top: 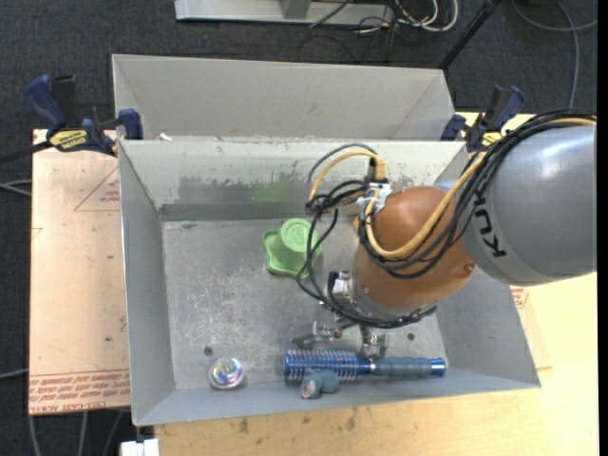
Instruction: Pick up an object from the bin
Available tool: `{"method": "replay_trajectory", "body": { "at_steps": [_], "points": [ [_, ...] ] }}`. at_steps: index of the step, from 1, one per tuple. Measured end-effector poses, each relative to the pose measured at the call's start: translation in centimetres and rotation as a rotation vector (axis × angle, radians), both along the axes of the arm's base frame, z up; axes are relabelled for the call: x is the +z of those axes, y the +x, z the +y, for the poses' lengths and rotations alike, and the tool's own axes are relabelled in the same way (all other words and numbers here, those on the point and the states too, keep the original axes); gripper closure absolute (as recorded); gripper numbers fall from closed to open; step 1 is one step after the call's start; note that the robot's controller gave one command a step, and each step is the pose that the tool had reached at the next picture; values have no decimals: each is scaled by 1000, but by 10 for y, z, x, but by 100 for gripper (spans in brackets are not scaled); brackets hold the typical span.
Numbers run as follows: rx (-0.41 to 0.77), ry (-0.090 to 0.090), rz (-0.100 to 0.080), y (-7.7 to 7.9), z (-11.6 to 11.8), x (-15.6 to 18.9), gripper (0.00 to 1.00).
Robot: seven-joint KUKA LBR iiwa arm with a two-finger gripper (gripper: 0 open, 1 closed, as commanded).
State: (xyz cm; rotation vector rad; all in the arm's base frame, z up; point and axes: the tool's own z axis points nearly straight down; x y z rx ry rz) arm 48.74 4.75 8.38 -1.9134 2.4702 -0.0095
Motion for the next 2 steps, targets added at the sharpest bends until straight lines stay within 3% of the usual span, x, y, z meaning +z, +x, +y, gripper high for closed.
{"method": "replay_trajectory", "body": {
  "at_steps": [1, 2],
  "points": [
    [-223, -2, 13, -6, -22, 74, 0],
    [112, -5, 18, 34, -61, -15, 0]
  ]
}}
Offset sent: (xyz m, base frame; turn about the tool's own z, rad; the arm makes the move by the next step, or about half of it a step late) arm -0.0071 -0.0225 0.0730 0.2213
